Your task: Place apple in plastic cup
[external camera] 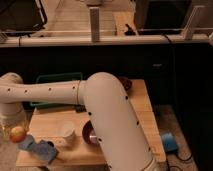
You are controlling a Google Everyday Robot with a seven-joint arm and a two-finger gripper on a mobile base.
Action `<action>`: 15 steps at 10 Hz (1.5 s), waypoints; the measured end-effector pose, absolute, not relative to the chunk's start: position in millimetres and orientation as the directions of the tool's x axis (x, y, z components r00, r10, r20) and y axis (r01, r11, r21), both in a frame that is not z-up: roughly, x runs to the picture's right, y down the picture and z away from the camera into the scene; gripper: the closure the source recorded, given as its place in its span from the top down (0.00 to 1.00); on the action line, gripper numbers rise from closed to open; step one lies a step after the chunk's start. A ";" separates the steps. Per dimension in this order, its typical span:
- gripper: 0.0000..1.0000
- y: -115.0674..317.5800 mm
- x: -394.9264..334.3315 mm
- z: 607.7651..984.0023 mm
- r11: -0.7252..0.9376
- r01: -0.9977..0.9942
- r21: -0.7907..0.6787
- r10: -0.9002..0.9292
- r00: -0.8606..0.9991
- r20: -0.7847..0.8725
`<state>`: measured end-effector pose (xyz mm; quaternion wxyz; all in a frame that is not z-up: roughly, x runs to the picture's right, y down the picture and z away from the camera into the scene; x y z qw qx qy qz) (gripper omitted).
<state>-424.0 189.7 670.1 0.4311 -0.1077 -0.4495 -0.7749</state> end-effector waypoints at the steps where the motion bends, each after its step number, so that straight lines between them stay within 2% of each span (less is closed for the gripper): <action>1: 0.80 190.8 -425.1 669.6 -0.228 0.763 0.605 -0.564 -0.610 0.557; 10: 0.80 183.7 -423.7 664.0 -0.260 0.814 0.520 -0.616 -0.554 0.560; 15: 0.80 183.7 -423.7 664.1 -0.260 0.814 0.520 -0.616 -0.554 0.560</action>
